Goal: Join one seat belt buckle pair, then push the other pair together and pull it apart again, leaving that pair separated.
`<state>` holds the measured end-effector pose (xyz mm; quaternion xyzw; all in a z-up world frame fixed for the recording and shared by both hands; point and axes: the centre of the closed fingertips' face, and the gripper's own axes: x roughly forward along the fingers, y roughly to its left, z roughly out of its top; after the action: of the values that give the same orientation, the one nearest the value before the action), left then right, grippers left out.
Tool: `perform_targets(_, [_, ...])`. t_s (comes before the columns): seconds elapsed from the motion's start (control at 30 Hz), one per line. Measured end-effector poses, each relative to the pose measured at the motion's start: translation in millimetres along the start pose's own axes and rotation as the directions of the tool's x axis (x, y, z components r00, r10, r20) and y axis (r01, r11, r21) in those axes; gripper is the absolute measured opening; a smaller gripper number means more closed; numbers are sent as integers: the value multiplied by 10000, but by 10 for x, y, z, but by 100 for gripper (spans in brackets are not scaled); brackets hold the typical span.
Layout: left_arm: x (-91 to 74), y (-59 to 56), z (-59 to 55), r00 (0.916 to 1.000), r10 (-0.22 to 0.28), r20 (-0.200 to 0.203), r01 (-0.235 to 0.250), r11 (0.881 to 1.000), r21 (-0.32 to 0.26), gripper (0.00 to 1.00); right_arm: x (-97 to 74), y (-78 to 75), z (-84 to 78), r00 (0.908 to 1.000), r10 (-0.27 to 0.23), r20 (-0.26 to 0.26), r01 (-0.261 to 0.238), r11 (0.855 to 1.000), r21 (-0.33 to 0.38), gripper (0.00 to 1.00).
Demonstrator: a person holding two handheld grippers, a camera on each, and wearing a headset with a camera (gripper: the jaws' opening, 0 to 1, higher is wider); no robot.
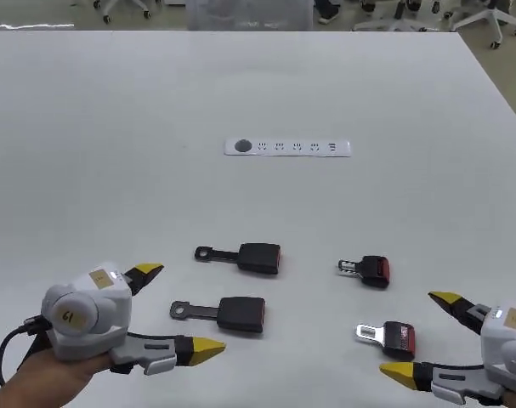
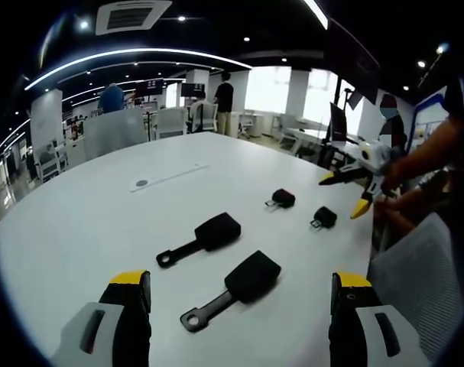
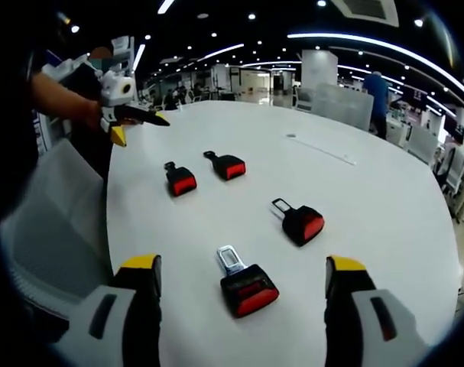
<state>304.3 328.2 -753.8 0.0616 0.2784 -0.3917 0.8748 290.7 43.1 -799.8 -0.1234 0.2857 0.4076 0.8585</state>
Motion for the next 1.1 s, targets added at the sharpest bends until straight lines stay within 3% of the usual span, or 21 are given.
perform_targets(0.47, [141, 40, -19, 9995, -262, -195, 264, 9996, 76, 100, 51, -46, -81, 9977, 514, -442, -518, 9986, -94, 89])
perform_targets(0.8, [292, 8, -30, 9963, -663, -555, 683, 9970, 365, 100, 55, -48, -141, 9931, 876, -775, -892, 9958, -182, 88])
perform_targets(1.1, [443, -56, -122, 9875, -1170, -1057, 1259, 9887, 817, 100, 89, -19, -204, 9871, 1193, -1065, -1233, 9919, -315, 86])
